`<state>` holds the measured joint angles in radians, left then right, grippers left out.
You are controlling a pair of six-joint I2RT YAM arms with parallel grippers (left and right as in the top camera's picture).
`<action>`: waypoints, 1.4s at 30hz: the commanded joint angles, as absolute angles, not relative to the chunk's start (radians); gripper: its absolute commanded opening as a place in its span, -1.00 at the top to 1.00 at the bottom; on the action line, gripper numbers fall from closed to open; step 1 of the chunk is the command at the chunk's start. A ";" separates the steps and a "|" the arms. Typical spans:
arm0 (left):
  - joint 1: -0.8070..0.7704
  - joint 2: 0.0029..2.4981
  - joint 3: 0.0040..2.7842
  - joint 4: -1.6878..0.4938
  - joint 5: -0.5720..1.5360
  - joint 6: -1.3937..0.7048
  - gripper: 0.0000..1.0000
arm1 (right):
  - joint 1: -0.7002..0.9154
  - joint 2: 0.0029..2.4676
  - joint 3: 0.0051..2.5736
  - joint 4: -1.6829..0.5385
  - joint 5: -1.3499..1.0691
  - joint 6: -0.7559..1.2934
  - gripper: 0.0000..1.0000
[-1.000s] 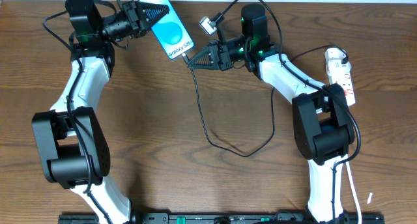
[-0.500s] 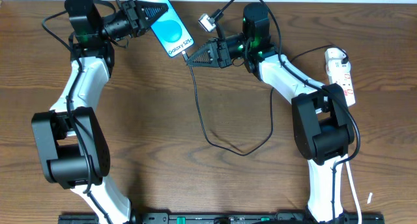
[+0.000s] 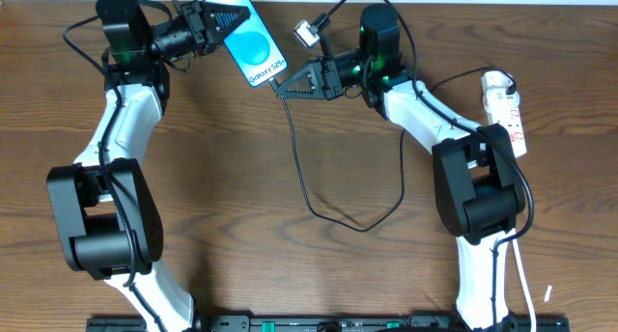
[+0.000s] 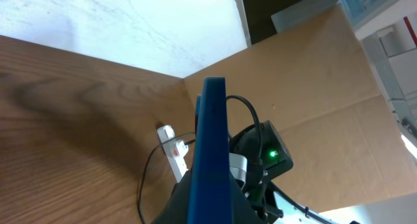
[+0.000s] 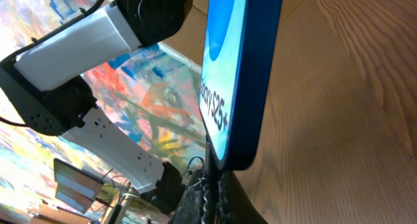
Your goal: Plug charger to phone and switch on socket
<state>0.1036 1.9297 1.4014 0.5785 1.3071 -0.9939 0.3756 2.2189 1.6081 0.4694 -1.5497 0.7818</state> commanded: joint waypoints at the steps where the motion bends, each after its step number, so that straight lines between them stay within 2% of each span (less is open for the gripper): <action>1: 0.088 1.895 1.411 0.582 1.411 -0.977 0.85 | 0.370 2.226 1.621 0.481 -1.554 0.788 0.98; 27: 0.088 1.895 1.411 0.582 1.427 -0.977 0.85 | 0.370 2.226 1.621 0.482 -1.544 0.783 0.96; 30: 0.088 1.895 1.411 0.582 1.421 -0.976 0.85 | 0.370 2.226 1.621 0.482 -1.544 0.780 0.67; 36: 0.089 1.895 1.411 0.582 1.417 -0.947 0.85 | 0.370 2.226 1.621 0.482 -1.544 0.768 -0.18; 38: 0.090 1.895 1.411 0.582 1.417 -0.946 0.85 | 0.370 2.226 1.621 0.483 -1.545 0.769 -0.38; 42: 0.099 1.895 1.411 0.582 1.418 -0.947 0.85 | 0.370 2.226 1.621 0.482 -1.548 0.760 -0.55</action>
